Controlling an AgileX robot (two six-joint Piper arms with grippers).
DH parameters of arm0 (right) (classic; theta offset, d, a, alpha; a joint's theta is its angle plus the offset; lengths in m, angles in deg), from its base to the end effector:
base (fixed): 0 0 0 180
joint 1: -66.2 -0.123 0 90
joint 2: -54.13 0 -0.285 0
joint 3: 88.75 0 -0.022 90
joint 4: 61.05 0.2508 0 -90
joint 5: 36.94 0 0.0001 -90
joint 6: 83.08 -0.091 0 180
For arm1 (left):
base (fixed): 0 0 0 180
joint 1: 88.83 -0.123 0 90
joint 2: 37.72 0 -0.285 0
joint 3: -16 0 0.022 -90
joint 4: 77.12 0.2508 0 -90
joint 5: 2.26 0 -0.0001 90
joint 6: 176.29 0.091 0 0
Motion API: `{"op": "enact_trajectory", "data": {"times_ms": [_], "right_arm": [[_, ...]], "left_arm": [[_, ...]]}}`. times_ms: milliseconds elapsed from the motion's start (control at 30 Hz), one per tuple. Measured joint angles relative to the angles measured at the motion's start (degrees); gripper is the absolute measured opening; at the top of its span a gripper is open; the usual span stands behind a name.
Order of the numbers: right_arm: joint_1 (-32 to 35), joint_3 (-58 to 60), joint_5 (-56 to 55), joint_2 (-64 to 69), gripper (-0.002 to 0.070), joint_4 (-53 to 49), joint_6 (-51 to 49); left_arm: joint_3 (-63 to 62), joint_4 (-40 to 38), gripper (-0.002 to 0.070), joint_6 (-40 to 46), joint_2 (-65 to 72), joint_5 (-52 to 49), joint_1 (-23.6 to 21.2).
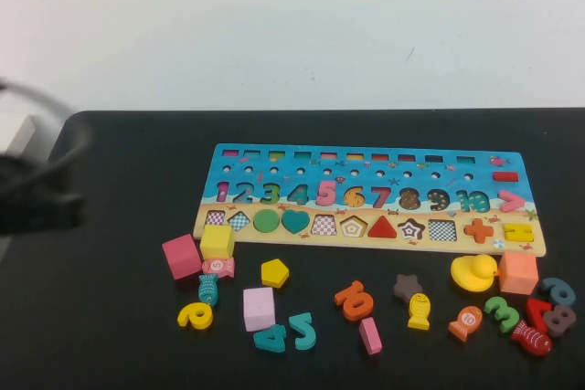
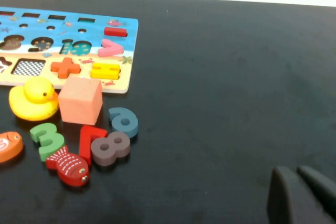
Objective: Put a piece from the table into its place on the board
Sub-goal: Pick up the "Pentagon"
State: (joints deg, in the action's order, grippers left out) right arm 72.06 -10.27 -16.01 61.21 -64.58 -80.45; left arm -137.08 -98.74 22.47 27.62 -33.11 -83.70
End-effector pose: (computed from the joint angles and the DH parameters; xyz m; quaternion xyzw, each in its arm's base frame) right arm 0.0523 -0.0074 0.1736 0.0061 0.8010 -0.0702 0.5945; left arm 0.2065 -0.0358 0.3476 0.0851 0.8648 -0.1046 0.4837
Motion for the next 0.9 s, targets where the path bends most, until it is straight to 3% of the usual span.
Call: {"op": "enact_trajectory", "data": {"times_ms": [133, 233, 400, 567, 667, 900], "right_arm": [[0.0, 0.0, 0.0, 0.0, 0.0019, 0.0, 0.0], [0.0, 0.0, 0.0, 0.0, 0.0018, 0.0, 0.0], [0.0, 0.0, 0.0, 0.0, 0.0019, 0.0, 0.0], [0.0, 0.0, 0.0, 0.0, 0.0019, 0.0, 0.0], [0.0, 0.0, 0.0, 0.0, 0.0019, 0.0, 0.0], [0.0, 0.0, 0.0, 0.0, 0.0019, 0.0, 0.0]], "left_arm": [[-6.0, -4.3, -0.0001, 3.3, 9.6, -1.0, 6.5], [-9.9, -3.8, -0.0001, 0.9, 19.9, -0.7, 13.4], [-15.5, 3.1, -0.0001, -9.6, 31.4, -0.7, 19.7], [-19.2, 11.2, 0.0015, -20.3, 38.7, -1.4, 22.5], [-22.0, 12.7, 0.0084, -22.8, 42.5, -3.2, 23.1], [-29.0, 13.4, 0.0368, -23.6, 51.5, -10.3, 23.2]]}}
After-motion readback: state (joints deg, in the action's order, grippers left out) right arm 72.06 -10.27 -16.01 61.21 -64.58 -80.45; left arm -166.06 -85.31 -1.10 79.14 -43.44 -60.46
